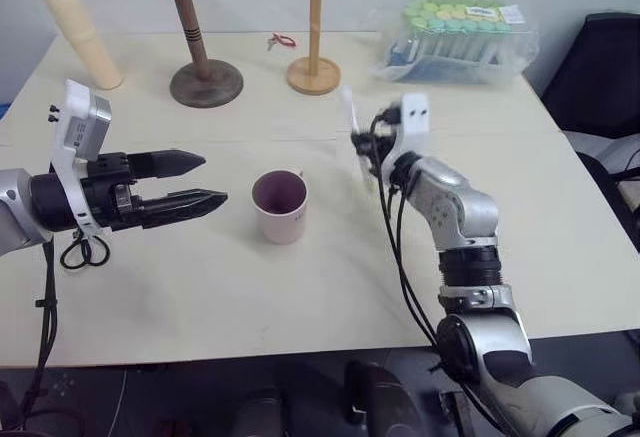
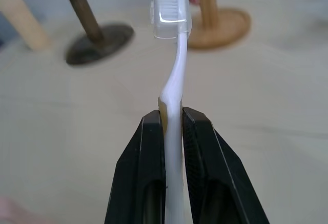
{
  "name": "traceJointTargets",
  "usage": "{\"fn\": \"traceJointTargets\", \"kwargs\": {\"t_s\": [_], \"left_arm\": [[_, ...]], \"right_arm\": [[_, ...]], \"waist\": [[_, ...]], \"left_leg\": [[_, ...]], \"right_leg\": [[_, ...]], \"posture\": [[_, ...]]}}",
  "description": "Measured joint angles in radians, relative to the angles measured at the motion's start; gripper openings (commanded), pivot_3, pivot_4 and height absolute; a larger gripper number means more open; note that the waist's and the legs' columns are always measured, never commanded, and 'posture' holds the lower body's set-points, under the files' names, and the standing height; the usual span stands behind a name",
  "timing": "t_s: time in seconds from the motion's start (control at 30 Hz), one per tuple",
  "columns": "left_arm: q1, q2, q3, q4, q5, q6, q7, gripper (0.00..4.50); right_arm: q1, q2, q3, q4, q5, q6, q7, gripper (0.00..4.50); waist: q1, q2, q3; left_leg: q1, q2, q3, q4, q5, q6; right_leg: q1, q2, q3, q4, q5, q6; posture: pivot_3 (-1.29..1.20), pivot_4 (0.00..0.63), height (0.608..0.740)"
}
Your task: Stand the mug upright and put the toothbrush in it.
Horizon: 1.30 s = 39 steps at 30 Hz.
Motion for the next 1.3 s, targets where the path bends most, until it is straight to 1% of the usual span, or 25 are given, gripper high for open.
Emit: {"fn": "traceJointTargets", "kwargs": {"t_s": [0.07,0.17,0.27,0.4,0.5,0.53,0.6,0.7,0.83,0.87,0.9,0.97,1.03,1.07,1.1,1.13,1.17,1.2,1.27,1.3], "left_arm": [[0.0,-0.008,0.014,0.001,-0.01,0.0,0.018,4.5],[0.0,-0.01,0.017,0.001,-0.014,-0.001,0.037,4.5],[0.005,-0.017,0.023,0.001,-0.014,-0.002,0.058,4.5],[0.014,-0.017,0.032,-0.003,-0.018,-0.002,0.066,4.5],[0.024,-0.011,0.049,-0.003,-0.026,-0.001,0.066,4.5],[0.024,-0.007,0.058,-0.002,-0.026,-0.001,0.066,4.5],[0.024,0.002,0.064,-0.002,-0.027,-0.001,0.066,4.5],[0.023,0.002,0.062,-0.001,-0.026,-0.003,0.065,4.5],[0.022,0.001,0.051,0.0,-0.015,-0.03,0.063,4.5],[0.02,-0.001,0.046,0.0,-0.009,-0.042,0.061,4.5],[0.019,-0.001,0.04,0.0,-0.006,-0.053,0.058,4.5],[0.02,-0.002,0.031,0.002,-0.002,-0.067,0.048,4.5],[0.024,0.001,0.025,0.008,0.008,-0.079,0.023,4.5],[0.025,0.005,0.02,0.014,0.015,-0.086,0.006,4.5],[0.032,0.012,0.015,0.018,0.02,-0.092,-0.018,4.5],[0.04,0.026,0.012,0.028,0.028,-0.102,-0.048,4.5],[0.06,0.053,0.011,0.047,0.046,-0.122,-0.094,4.5],[0.086,0.081,0.012,0.059,0.072,-0.142,-0.133,4.5],[0.13,0.131,0.01,0.1,0.132,-0.194,-0.23,4.5],[0.136,0.145,0.009,0.11,0.146,-0.209,-0.26,4.5]], "right_arm": [[-0.001,0.07,0.002,-0.063,0.069,0.006,0.005,0.18],[0.019,0.152,0.045,-0.118,0.135,0.01,0.003,0.18],[0.024,0.155,0.1,-0.132,0.145,0.001,0.004,0.18],[0.042,0.154,0.195,-0.128,0.125,-0.065,0.018,0.18],[0.12,0.151,0.229,-0.119,0.123,-0.106,0.027,0.18],[0.149,0.15,0.239,-0.111,0.121,-0.107,0.027,0.91],[0.182,0.15,0.266,-0.107,0.116,-0.108,0.028,1.47],[0.188,0.15,0.293,-0.121,0.116,-0.127,0.034,2.57],[0.205,0.133,0.286,-0.188,0.126,-0.147,0.06,3.99],[0.214,0.106,0.287,-0.217,0.135,-0.14,0.075,4.34],[0.215,0.057,0.285,-0.25,0.144,-0.119,0.094,4.43],[0.21,-0.051,0.246,-0.311,0.173,-0.075,0.128,4.43],[0.18,-0.222,0.201,-0.373,0.248,0.023,0.213,4.43],[0.162,-0.318,0.175,-0.4,0.294,0.074,0.278,4.43],[0.157,-0.44,0.166,-0.429,0.332,0.116,0.366,4.43],[0.165,-0.569,0.162,-0.45,0.356,0.14,0.472,4.43],[0.197,-0.729,0.156,-0.461,0.377,0.159,0.611,4.43],[0.236,-0.85,0.147,-0.452,0.379,0.165,0.719,4.43],[0.292,-1.016,0.129,-0.39,0.373,0.156,0.901,4.43],[0.301,-1.044,0.129,-0.371,0.37,0.151,0.943,4.43]], "waist": [[-0.008,0.0,0.0],[-0.014,0.001,0.0],[-0.009,0.001,0.0],[-0.015,0.001,0.001],[-0.015,0.001,0.0],[-0.015,0.001,0.0],[-0.015,0.001,0.001],[-0.016,0.001,0.001],[-0.011,0.001,0.001],[-0.009,0.001,0.001],[-0.005,0.001,0.001],[0.007,0.001,0.001],[0.017,0.003,0.002],[0.02,0.003,0.002],[0.024,0.003,0.002],[0.032,0.003,0.002],[0.04,0.004,0.002],[0.043,0.003,0.002],[0.044,0.003,0.003],[0.041,0.003,0.003]], "left_leg": [[0.0,0.0,-0.001,0.0,0.0,0.0],[0.0,-0.001,-0.001,0.0,0.0,0.0],[0.0,-0.002,-0.001,0.001,0.0,0.0],[0.0,-0.001,-0.001,0.0,0.0,0.0],[0.0,-0.002,-0.001,0.0,0.0,0.0],[0.0,-0.002,-0.001,0.0,0.0,0.0],[0.0,-0.002,-0.001,0.0,0.0,0.0],[0.0,-0.001,-0.001,0.0,0.0,0.0],[0.0,-0.002,-0.001,0.0,0.0,0.0],[0.0,-0.002,-0.001,0.0,0.0,0.0],[-0.001,-0.002,-0.002,0.001,0.0,0.0],[-0.001,-0.002,-0.002,0.001,0.0,0.0],[-0.001,-0.002,-0.001,0.002,0.0,0.0],[-0.001,-0.002,-0.001,0.002,0.0,0.0],[-0.001,-0.002,-0.001,0.001,0.0,0.0],[-0.001,-0.001,-0.001,0.001,0.0,0.001],[-0.001,-0.001,0.001,-0.001,-0.001,0.001],[-0.002,-0.001,0.005,-0.001,-0.001,0.001],[-0.001,-0.001,0.009,0.0,-0.001,0.002],[0.0,0.0,0.011,0.0,-0.001,0.002]], "right_leg": [[0.0,0.0,0.0,0.0,0.0,0.0],[0.0,0.0,-0.001,0.0,0.0,0.0],[0.001,-0.001,-0.001,0.001,0.0,0.0],[0.001,0.0,-0.001,0.0,0.0,0.0],[0.001,-0.001,-0.002,0.0,0.0,0.0],[0.001,-0.001,-0.002,0.0,0.0,0.0],[0.001,-0.001,-0.002,0.0,0.0,0.0],[0.001,0.0,-0.002,0.0,0.0,0.0],[0.001,-0.001,-0.002,0.0,0.0,0.0],[0.001,-0.001,-0.002,0.0,0.0,0.0],[0.001,-0.002,-0.002,0.0,0.0,0.0],[0.001,-0.002,-0.001,0.0,0.0,0.0],[0.001,-0.002,-0.001,-0.001,0.0,0.0],[0.001,-0.002,-0.001,-0.001,0.0,0.0],[0.001,-0.002,-0.001,-0.002,0.0,0.0],[0.001,-0.001,-0.001,-0.003,0.0,0.0],[0.001,0.0,-0.001,-0.005,0.0,0.0],[0.001,0.0,-0.002,-0.006,0.0,0.0],[0.001,0.0,-0.001,-0.006,0.0,0.0],[0.001,0.0,0.0,-0.005,0.0,0.001]], "posture": [[0.0,0.15,0.74],[0.0,0.15,0.74],[0.0,0.15,0.74],[0.0,0.15,0.74],[0.0,0.15,0.74],[0.0,0.15,0.74],[0.0,0.15,0.74],[0.0,0.15,0.74],[0.0,0.15,0.74],[0.0,0.15,0.74],[0.0,0.15,0.74],[0.0,0.15,0.74],[0.0,0.15,0.74],[0.0,0.15,0.74],[0.0,0.15,0.74],[0.0,0.15,0.74],[0.0,0.15,0.74],[0.0,0.15,0.74],[0.0,0.15,0.74],[0.0,0.15,0.74]]}}
